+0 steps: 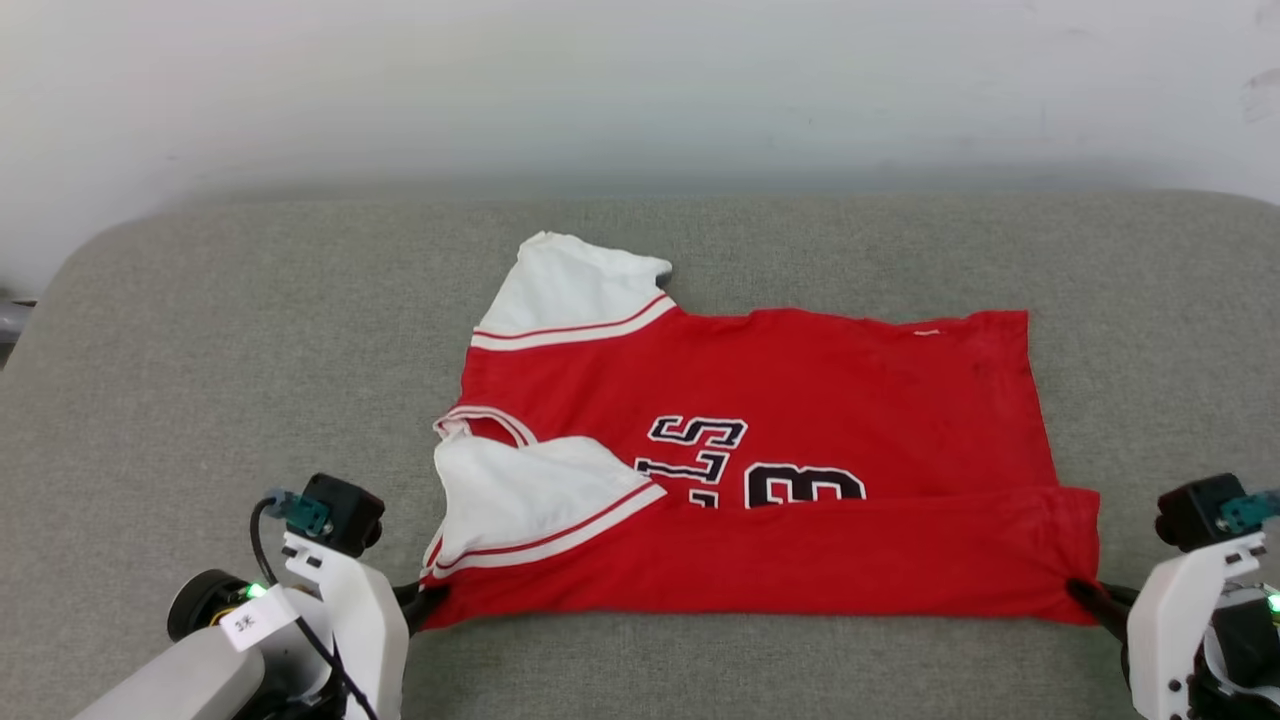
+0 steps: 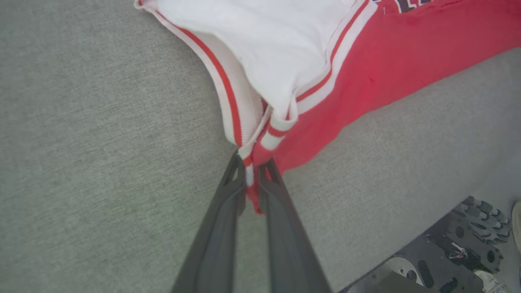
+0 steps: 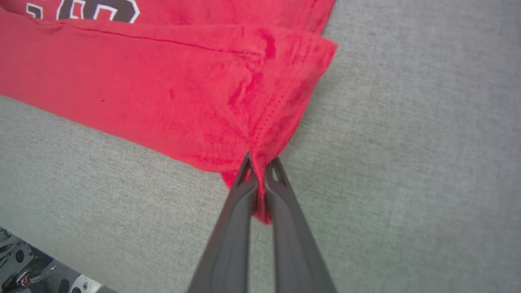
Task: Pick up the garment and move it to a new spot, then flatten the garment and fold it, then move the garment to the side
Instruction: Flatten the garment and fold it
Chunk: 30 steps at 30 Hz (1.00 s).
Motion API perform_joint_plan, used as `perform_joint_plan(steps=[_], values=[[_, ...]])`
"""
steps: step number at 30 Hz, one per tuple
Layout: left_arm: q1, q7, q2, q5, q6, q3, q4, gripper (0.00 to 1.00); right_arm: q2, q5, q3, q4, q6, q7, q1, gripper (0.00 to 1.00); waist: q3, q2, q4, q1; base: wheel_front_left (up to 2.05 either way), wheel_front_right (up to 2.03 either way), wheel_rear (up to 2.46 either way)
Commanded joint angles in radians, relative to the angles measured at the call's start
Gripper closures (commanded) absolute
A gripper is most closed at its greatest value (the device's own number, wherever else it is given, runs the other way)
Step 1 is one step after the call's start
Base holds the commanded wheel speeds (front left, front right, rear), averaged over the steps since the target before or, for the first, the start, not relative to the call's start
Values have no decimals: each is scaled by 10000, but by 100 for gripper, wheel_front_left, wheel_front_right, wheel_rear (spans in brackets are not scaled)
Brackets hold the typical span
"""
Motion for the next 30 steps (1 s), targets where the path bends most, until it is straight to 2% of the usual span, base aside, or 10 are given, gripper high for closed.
perform_joint_plan(steps=[1,11,17,25,26,27,28,30], values=[[232,-41,153,-51,95,40,-152,100,-146,87,-133,-184,-12,-86,269,100,-87,0,23,0,0,0,0],[1186,-38,650,-302,661,-20,-1007,100,-601,23,-1233,-1560,-13,132,1984,100,-238,0,97,0,0,0,0],[1473,-152,544,-471,772,-23,-831,100,-292,-168,-1803,-1827,-15,542,2562,100,-33,0,67,0,0,0,0],[1536,-263,321,-509,633,-107,-59,100,345,-537,-2063,-1141,-15,700,2637,100,184,0,66,0,0,0,0],[1525,-299,305,-521,621,-89,10,100,422,-494,-2074,-1106,-15,629,2631,88,157,0,78,0,0,0,0],[1517,-327,306,-508,609,-74,59,71,489,-466,-2083,-1085,-15,587,2636,55,108,0,86,0,0,0,0],[1491,-438,313,-456,608,-43,83,0,513,-464,-2101,-1107,-15,480,2650,0,45,0,100,0,0,0,0],[1421,-641,344,-336,595,-14,77,0,492,-634,-2248,-1234,-13,36,2647,0,-141,0,132,0,0,0,0]])
